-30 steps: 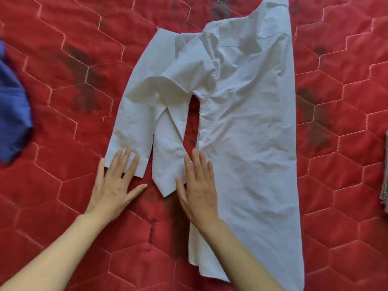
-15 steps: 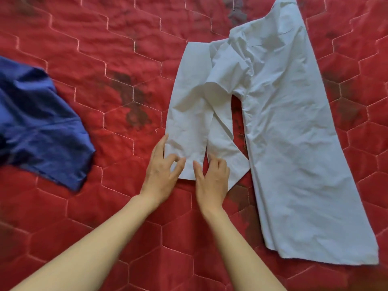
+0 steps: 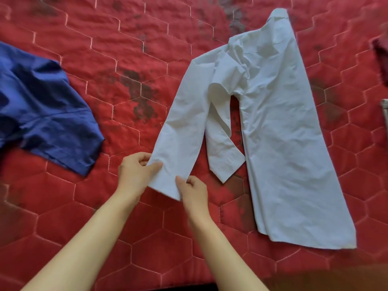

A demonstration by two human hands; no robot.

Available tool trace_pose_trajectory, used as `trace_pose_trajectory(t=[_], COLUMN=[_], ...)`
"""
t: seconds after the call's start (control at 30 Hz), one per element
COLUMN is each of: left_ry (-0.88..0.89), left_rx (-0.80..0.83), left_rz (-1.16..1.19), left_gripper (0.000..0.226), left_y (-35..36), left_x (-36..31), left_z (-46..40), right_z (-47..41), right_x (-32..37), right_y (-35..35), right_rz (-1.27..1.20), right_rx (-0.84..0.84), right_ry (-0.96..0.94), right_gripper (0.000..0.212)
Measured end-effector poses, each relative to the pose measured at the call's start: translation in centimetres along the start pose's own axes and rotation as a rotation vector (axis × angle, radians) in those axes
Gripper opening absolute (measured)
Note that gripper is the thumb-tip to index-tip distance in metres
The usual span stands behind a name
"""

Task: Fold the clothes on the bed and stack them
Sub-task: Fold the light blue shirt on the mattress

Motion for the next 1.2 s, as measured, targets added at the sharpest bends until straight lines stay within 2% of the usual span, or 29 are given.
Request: trace_pose_trajectory(t=[0.13,0.27,0.47,0.53,0.6,0.67,0.73,0.83,0.9,1.07,1.2], left_ry=[-0.066,-0.09,0.028,0.043,0.048,0.091,0.25,0.586,0.705,0.816,0.858], left_rx=[-0.049,-0.026,0.134,0.145,0.132,0.095,0.013,0.07,0.178,0.327,0.384], left_rz=[-0.055,-0.097,0.023,-0.082,-0.322,-0.623,-0.832,-0.879,-0.892,-0.937,-1.006], left_gripper=[0.018,0.01,0.014,0.014,0.018,0.027,0.035,0.038,0.04,0.046,0.051], left_y=[-4.3,-8.8,-14.7,-15.8,-16.4,-16.9,-16.9,-13.9,-10.3,0.3,8.3], left_x=[2.6,3.9,2.8,3.8,5.4,6.6,6.5,5.1,4.1,1.3,-1.2], left_z=[1.7,2.0,0.1,-0.8,-1.7,-2.2,-2.0,-0.5,0.5,1.4,0.6], right_z=[3.3,6.2,9.4,9.9,10.0,9.9,9.8,8.5,6.7,0.0,-5.0], right_x=[-1.2,-1.2,0.2,-0.7,-2.8,-4.6,-4.5,-2.8,-1.6,1.2,2.4], right_y=[3.2,6.9,12.4,14.1,15.4,15.2,13.8,10.5,7.4,-2.3,-8.2], right_rz=[-0.032,-0.077,-0.156,-0.179,-0.104,0.139,0.333,0.48,0.569,0.739,0.983], right_rx=[0.074,0.105,0.014,0.003,-0.019,-0.103,-0.232,-0.343,-0.383,-0.458,-0.405], right_ry=[0.07,0.112,-0.046,-0.023,0.087,0.118,0.017,-0.185,-0.262,-0.303,-0.306], right_gripper=[0.019,0.015,0.023,0.018,0.012,0.016,0.025,0.032,0.036,0.045,0.053])
Point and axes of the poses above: each hand's wrist, its own z-axis away from the middle knuckle, its own y-axis out of the palm, x = y × z, the point moved 5 cm from there along -z, towards the middle knuckle, and after that the axes turned 4 degrees about -y, right-handed, at the moved point
